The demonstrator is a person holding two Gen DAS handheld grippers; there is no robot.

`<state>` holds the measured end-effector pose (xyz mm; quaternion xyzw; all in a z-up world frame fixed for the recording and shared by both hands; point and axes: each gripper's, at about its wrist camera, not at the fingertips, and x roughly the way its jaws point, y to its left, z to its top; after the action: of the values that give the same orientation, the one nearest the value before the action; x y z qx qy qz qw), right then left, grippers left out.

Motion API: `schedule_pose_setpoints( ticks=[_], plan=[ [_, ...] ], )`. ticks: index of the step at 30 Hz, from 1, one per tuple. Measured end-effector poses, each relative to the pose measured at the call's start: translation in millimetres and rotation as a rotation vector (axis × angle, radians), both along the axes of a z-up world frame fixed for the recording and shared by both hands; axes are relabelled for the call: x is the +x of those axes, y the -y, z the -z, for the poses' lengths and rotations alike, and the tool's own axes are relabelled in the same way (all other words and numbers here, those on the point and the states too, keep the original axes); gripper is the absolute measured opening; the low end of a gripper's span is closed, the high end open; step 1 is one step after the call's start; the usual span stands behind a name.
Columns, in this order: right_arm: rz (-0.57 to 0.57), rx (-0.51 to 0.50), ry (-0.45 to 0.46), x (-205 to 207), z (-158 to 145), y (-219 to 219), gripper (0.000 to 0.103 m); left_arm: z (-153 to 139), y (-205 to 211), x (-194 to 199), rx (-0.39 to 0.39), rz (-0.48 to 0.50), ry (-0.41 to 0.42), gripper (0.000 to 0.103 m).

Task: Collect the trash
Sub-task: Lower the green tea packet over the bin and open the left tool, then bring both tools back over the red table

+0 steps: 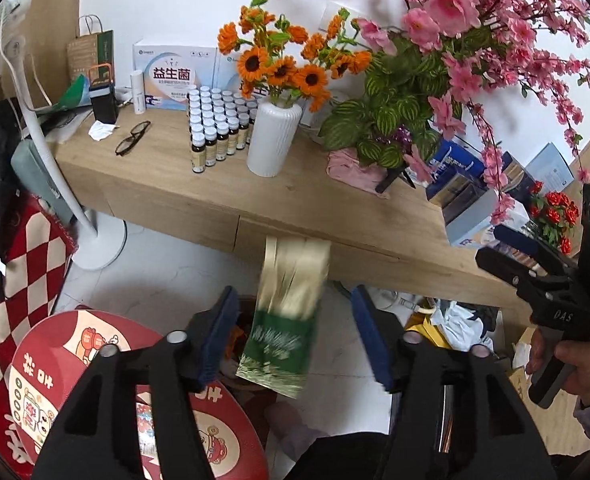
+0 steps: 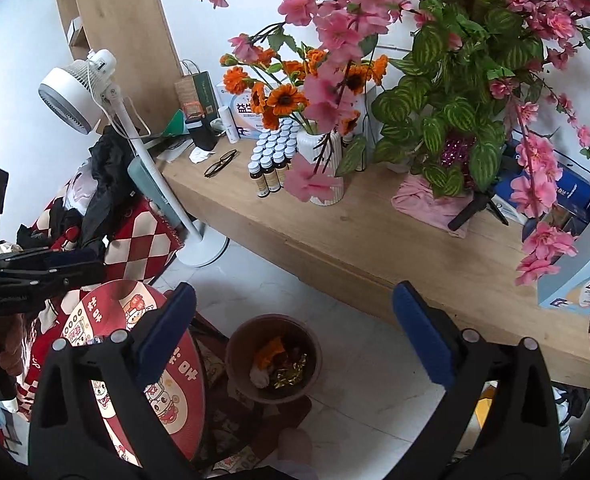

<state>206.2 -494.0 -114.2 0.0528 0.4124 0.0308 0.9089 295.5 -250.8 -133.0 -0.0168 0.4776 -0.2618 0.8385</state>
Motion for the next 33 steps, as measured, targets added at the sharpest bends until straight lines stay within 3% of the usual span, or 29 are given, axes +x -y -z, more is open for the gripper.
schedule_pose_setpoints(
  ticks=[4,10,19,33],
  plan=[
    [-0.019,0.002,-0.006,4,2,-13,0.097,-6,-19,0,0.003,-0.061,0.020,0.074],
    [-0.070,0.001,-0.003,14,0,-40,0.097,-14,-81,-6,0.024,-0.241,0.047,0.090],
    [-0.180,-0.004,0.000,29,-5,-94,0.097,-27,-177,-38,0.056,-0.492,0.070,0.092],
    [-0.383,-0.028,-0.037,38,4,-192,0.097,-29,-296,-130,0.087,-0.818,0.057,0.092]
  ],
)
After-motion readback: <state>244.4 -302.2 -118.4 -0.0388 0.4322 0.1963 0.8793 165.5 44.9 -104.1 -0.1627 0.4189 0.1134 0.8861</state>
